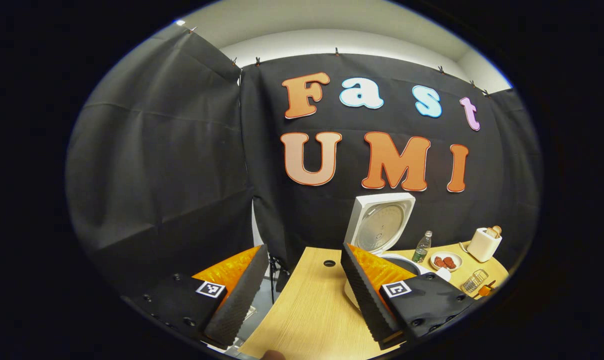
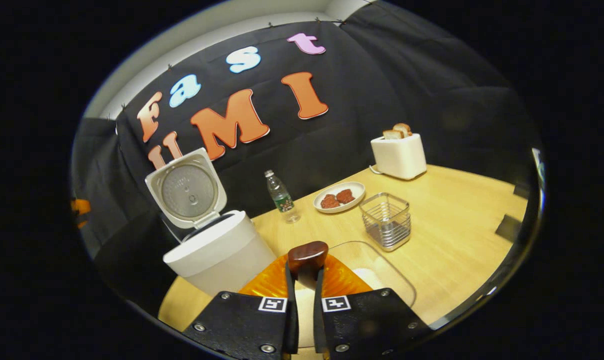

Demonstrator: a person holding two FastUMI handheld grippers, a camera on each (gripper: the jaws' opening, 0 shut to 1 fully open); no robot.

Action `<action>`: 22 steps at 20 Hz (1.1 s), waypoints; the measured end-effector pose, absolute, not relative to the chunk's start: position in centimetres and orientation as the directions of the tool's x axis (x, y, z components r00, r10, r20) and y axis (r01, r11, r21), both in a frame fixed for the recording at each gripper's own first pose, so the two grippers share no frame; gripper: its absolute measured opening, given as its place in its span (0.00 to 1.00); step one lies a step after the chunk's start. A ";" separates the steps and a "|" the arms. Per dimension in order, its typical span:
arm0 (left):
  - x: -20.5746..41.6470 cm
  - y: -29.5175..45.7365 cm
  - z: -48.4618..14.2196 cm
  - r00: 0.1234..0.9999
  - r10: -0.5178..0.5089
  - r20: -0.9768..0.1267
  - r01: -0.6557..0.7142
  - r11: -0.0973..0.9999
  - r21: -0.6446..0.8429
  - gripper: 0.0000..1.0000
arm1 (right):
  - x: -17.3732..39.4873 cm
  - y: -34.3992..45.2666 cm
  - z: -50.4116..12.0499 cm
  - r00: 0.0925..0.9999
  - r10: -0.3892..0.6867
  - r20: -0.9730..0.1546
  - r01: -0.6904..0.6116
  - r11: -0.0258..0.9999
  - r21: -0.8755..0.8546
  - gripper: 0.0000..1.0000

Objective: Close the left gripper, press the button to open the rice cooker; take a wooden spoon from the chopstick holder with the right hand, scoop a spoonful of rice and pour it into the rice cooker, then put the wooden spoon back into the chopstick holder.

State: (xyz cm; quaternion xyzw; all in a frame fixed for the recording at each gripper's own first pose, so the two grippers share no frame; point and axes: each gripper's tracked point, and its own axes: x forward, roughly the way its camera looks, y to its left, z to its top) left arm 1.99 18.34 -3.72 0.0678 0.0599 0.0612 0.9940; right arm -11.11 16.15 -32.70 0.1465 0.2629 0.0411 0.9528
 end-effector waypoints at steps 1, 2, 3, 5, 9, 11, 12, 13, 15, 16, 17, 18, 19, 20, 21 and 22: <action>1.9 18.6 -3.7 0.984 0.133 -0.114 -0.116 0.983 0.140 0.96 | -11.1 16.6 -33.0 0.858 0.158 -0.489 -0.012 0.957 0.288 0.11; 1.9 18.8 -3.7 0.984 0.135 -0.117 -0.119 0.984 0.136 0.96 | -11.2 17.0 -33.2 0.855 0.168 -0.490 -0.027 0.959 0.282 0.11; 1.8 18.8 -3.8 0.983 0.137 -0.120 -0.121 0.984 0.130 0.96 | -11.3 17.5 -33.1 0.851 0.183 -0.493 -0.035 0.955 0.294 0.11; 1.7 19.3 -4.0 0.981 0.146 -0.131 -0.129 0.984 0.124 0.96 | -11.2 17.7 -33.0 0.853 0.188 -0.487 -0.029 0.949 0.315 0.11; 1.6 19.4 -4.5 0.979 0.147 -0.143 -0.133 0.986 0.103 0.96 | -11.2 17.5 -33.1 0.851 0.187 -0.491 -0.029 0.950 0.312 0.11; 1.6 19.3 -3.8 0.981 0.144 -0.127 -0.131 0.986 0.104 0.96 | -11.0 17.3 -33.1 0.849 0.170 -0.500 0.022 0.935 0.354 0.11; 1.6 19.2 -3.6 0.982 0.143 -0.121 -0.130 0.986 0.105 0.96 | -10.7 16.9 -33.2 0.846 0.159 -0.509 0.061 0.920 0.388 0.11; 1.5 19.0 -3.4 0.983 0.140 -0.116 -0.127 0.986 0.107 0.96 | -10.7 16.7 -33.4 0.838 0.155 -0.523 0.108 0.893 0.437 0.11; 1.5 18.9 -3.0 0.985 0.135 -0.105 -0.124 0.986 0.108 0.98 | -10.5 16.0 -33.8 0.827 0.147 -0.543 0.190 0.834 0.517 0.11; 1.5 18.8 -2.8 0.986 0.133 -0.102 -0.122 0.987 0.109 0.96 | -10.2 15.7 -34.0 0.820 0.150 -0.552 0.212 0.817 0.537 0.11; 1.4 18.6 -2.8 0.986 0.130 -0.100 -0.119 0.987 0.110 0.96 | -10.1 15.6 -34.2 0.814 0.156 -0.560 0.233 0.795 0.560 0.11; 1.5 18.4 -2.8 0.987 0.128 -0.099 -0.117 0.987 0.111 0.96 | -9.9 15.4 -34.5 0.807 0.161 -0.569 0.249 0.780 0.574 0.11; 1.4 18.4 -2.7 0.987 0.129 -0.097 -0.118 0.987 0.112 0.97 | -9.8 15.4 -34.6 0.800 0.172 -0.575 0.258 0.767 0.588 0.11; 1.5 18.3 -2.6 0.987 0.126 -0.097 -0.115 0.987 0.112 0.98 | -9.7 15.2 -34.7 0.794 0.182 -0.581 0.270 0.750 0.603 0.11; 1.4 18.2 -2.7 0.987 0.124 -0.097 -0.114 0.987 0.109 0.98 | -9.8 15.2 -34.9 0.786 0.191 -0.589 0.289 0.728 0.622 0.11; 1.4 17.8 -2.6 0.989 0.116 -0.094 -0.106 0.989 0.106 0.96 | -9.8 15.3 -34.8 0.782 0.204 -0.590 0.301 0.705 0.642 0.11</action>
